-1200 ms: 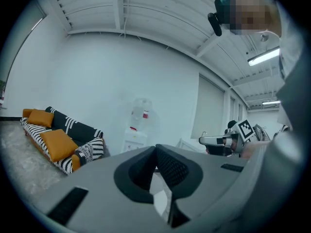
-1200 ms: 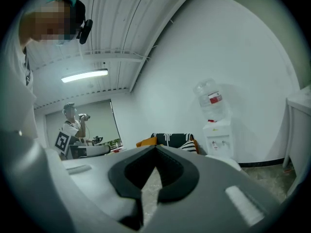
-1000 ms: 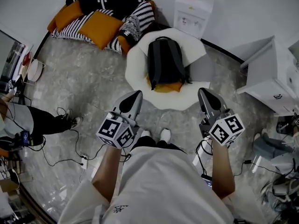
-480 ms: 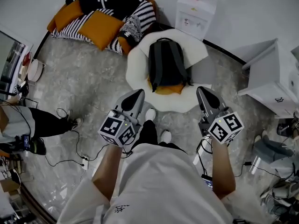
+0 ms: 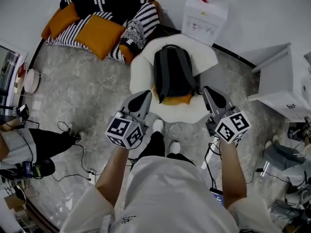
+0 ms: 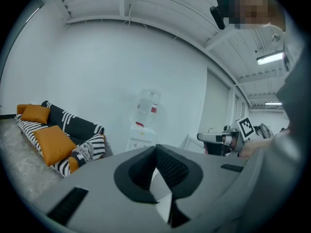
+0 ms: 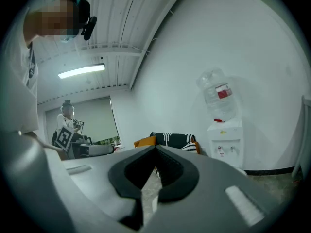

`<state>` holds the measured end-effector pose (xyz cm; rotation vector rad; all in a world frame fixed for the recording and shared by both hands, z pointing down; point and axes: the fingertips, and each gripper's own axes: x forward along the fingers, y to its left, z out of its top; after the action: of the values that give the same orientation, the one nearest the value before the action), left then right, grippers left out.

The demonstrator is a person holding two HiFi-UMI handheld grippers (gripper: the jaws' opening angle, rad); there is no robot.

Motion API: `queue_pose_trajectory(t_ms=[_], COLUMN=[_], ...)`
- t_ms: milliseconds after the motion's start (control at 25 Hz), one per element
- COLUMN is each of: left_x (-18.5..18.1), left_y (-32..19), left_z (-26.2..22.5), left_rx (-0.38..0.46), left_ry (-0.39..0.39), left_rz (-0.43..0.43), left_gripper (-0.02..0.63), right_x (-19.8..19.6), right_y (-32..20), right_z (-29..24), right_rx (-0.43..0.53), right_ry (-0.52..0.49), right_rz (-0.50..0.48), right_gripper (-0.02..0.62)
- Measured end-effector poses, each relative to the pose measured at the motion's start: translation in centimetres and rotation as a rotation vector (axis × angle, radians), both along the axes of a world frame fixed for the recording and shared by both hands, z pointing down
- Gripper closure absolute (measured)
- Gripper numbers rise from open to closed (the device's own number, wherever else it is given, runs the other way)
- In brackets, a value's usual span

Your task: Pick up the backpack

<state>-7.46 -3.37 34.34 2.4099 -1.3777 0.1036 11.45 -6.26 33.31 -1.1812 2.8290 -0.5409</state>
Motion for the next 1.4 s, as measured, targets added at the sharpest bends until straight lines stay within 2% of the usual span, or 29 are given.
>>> queue_pose_trajectory(t_ms=[120, 360, 640, 960, 1200, 1400], left_x=[-1.2, -3.3, -5.2, -6.1, -6.5, -6.2], left_y=[-2.8, -8.2, -13.7, -19.0, -21.7, -23.1], left_z=[1.1, 2.8, 4.7, 8.1, 10.6, 13.4], left_rx=[-0.011, -0.021, -0.016, -0.041, -0.072, -0.114], left_ry=[0.001, 0.008, 0.009, 0.012, 0.001, -0.020], left_rz=[-0.002, 0.017, 0.054, 0.077, 0.061, 0.010], left_gripper=[0.612, 0.612, 0.612, 0.612, 0.612, 0.612], right_x=[-1.1, -2.7, -5.0, -5.2, -5.0, -4.2], right_y=[-2.6, -7.5, -11.5, -15.9, -18.9, -21.5], right_z=[1.3, 2.5, 4.4, 7.0, 9.2, 13.7], right_rx=[-0.007, -0.041, -0.055, -0.075, -0.087, -0.126], right_ry=[0.026, 0.007, 0.059, 0.086, 0.138, 0.175], right_rz=[0.008, 0.037, 0.041, 0.104, 0.111, 0.092], right_gripper=[0.594, 0.594, 0.594, 0.594, 0.594, 0.594])
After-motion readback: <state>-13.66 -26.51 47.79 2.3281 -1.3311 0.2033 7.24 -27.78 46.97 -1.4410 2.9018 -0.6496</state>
